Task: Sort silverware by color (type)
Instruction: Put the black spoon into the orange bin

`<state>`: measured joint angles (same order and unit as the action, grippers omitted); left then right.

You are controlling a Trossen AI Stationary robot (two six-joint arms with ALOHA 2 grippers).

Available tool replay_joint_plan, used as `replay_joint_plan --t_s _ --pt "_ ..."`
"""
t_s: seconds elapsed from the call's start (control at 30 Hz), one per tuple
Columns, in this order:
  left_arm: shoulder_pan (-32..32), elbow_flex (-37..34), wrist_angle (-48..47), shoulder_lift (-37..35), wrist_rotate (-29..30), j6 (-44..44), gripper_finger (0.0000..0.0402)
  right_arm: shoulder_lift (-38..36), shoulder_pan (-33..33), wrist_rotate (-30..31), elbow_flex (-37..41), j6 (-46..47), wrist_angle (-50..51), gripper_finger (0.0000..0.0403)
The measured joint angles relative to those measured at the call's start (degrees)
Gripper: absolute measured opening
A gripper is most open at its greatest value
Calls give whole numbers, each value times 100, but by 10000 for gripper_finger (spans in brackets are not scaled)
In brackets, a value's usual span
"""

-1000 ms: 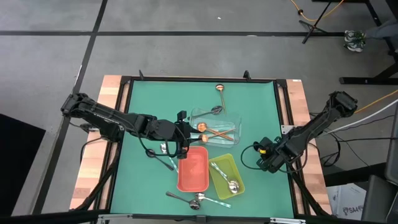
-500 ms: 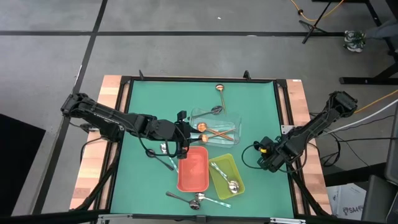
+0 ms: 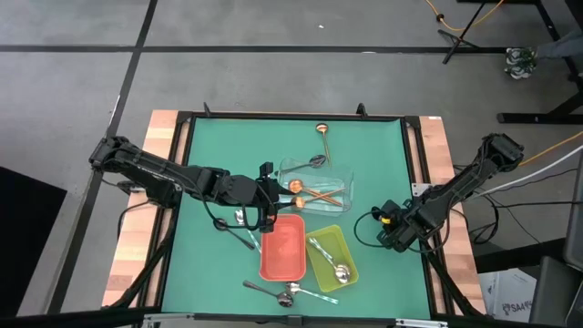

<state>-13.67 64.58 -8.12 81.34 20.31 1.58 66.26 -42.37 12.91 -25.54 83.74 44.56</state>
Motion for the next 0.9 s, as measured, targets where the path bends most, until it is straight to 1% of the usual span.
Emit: replay_joint_plan --t_s 0.23,0.3,0.47,0.7,0.9 --pt "-29 0 0 0 -1 -2 111 2 0 0 0 -2 15 18" --pt "-60 0 0 0 1 -2 111 2 0 45 0 -4 20 6" --pt "-224 0 -3 -3 1 -2 111 2 0 79 2 -4 14 12" --pt "-574 0 -110 -172 -4 180 111 4 0 -13 2 -15 -28 4" --pt "-849 2 -670 -433 -1 670 111 13 4 -97 -146 -395 -113 1"
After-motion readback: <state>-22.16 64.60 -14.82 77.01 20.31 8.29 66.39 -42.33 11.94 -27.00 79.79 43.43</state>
